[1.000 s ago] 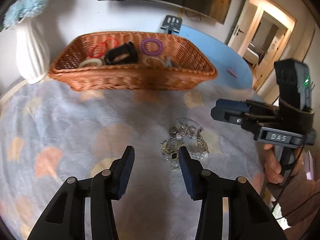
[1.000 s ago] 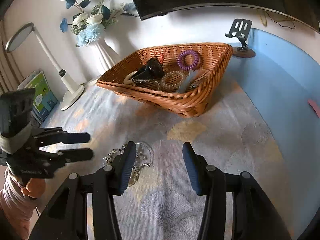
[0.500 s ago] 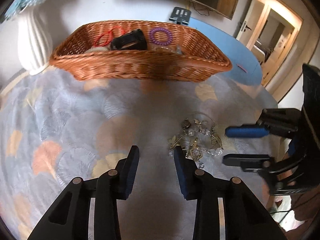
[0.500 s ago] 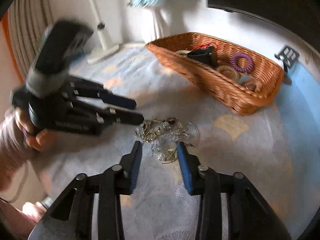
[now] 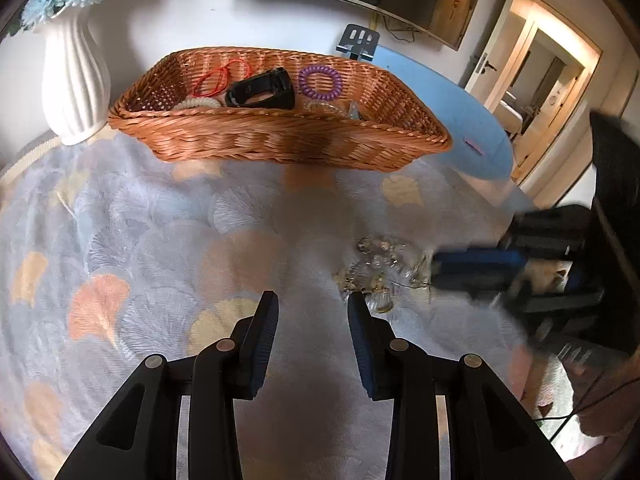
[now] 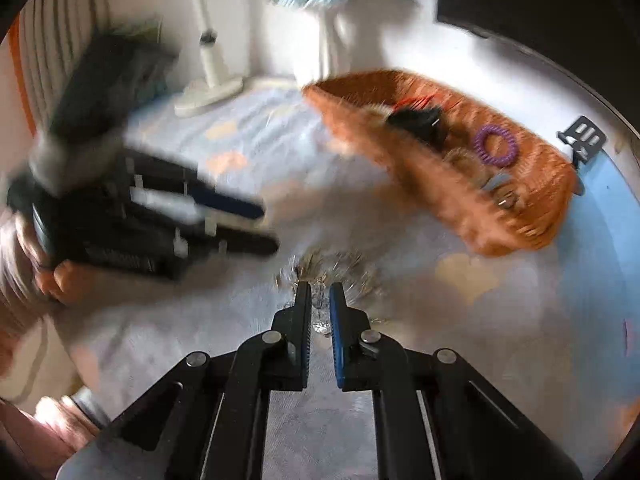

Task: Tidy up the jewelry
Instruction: 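Grasp the crystal bead chain with the right tool while the left tool grasps a small silver charm, then lift the crystal chain with the right tool while the left tool lifts the charm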

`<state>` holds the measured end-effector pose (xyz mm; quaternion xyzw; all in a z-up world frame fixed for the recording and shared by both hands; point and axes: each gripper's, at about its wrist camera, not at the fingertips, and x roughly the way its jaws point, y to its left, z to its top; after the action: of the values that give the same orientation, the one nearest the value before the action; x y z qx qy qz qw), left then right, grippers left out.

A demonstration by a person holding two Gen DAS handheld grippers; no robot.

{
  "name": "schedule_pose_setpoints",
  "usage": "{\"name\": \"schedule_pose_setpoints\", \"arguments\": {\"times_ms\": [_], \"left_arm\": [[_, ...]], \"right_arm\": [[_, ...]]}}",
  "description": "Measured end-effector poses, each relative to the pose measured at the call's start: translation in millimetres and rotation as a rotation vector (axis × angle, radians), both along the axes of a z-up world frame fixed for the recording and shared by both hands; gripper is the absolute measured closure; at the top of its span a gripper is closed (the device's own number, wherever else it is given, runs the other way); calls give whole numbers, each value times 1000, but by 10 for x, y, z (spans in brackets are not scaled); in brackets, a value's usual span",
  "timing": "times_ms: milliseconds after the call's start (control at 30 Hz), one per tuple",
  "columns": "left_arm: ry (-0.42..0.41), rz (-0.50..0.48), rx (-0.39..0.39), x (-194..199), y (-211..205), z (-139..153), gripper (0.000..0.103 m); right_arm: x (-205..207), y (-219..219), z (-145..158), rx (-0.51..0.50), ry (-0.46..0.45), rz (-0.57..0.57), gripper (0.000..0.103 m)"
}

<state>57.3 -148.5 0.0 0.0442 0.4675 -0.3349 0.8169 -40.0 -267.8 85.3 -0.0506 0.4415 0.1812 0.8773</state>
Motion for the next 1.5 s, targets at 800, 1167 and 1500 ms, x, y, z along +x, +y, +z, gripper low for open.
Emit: {"name": "schedule_pose_setpoints", "arguments": {"times_ms": [800, 1167, 1500], "left_arm": [[-60, -117, 81, -190, -360, -53, 87], [-11, -143, 42, -74, -468, -84, 87], [-2, -53, -78, 40, -44, 144, 93]], "right_arm": [[-244, -920, 460, 260, -44, -219, 91], [-282, -994, 409, 306, -30, -228, 91], [-267, -1016, 395, 316, -18, -253, 91]]}}
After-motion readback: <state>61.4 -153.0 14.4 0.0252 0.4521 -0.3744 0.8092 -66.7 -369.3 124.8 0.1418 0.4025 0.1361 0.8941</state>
